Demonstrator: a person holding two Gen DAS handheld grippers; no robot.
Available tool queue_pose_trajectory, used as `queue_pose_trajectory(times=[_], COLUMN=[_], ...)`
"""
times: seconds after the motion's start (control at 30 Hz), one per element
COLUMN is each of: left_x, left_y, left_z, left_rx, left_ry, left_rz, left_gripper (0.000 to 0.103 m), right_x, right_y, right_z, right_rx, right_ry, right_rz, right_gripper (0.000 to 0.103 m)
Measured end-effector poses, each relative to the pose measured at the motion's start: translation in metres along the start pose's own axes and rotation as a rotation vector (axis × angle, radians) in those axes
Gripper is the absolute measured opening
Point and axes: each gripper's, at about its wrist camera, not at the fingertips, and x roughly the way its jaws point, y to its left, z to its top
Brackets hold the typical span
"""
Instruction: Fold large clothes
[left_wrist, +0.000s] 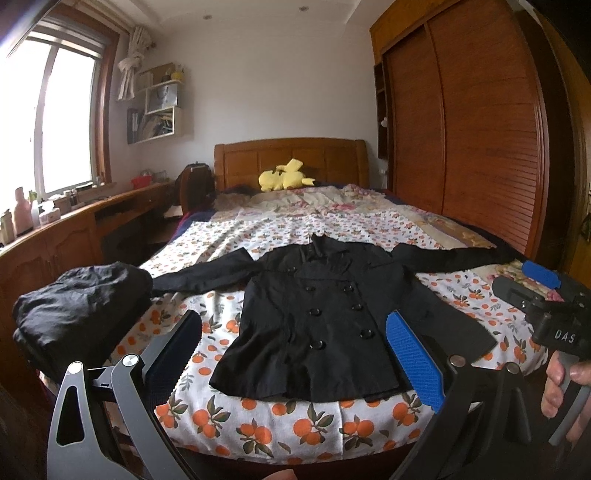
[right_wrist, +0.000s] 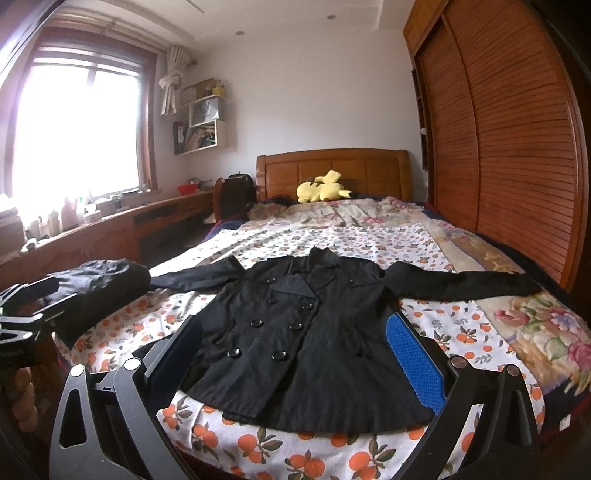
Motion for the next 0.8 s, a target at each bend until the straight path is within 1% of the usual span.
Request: queue_pose_trajectory(times=[0.47, 0.8], left_x=[0.050, 0.092], left_y=[0.022, 0.038], left_z=[-0.025, -0.042], left_rx=[-0.016, -0.015], left_ry=[0.081, 0.131], left_rz=[0.001, 0.002], left_gripper=[0.101, 0.101], right_x=[0.063, 0.118], right_y=[0.006, 0.015], right_z=[-0.009, -0.017], right_rx=[-0.036, -0.062], right_ry=[0.054, 0.092], right_rz=[0.027, 0.081], right_gripper=[0.096, 0.096])
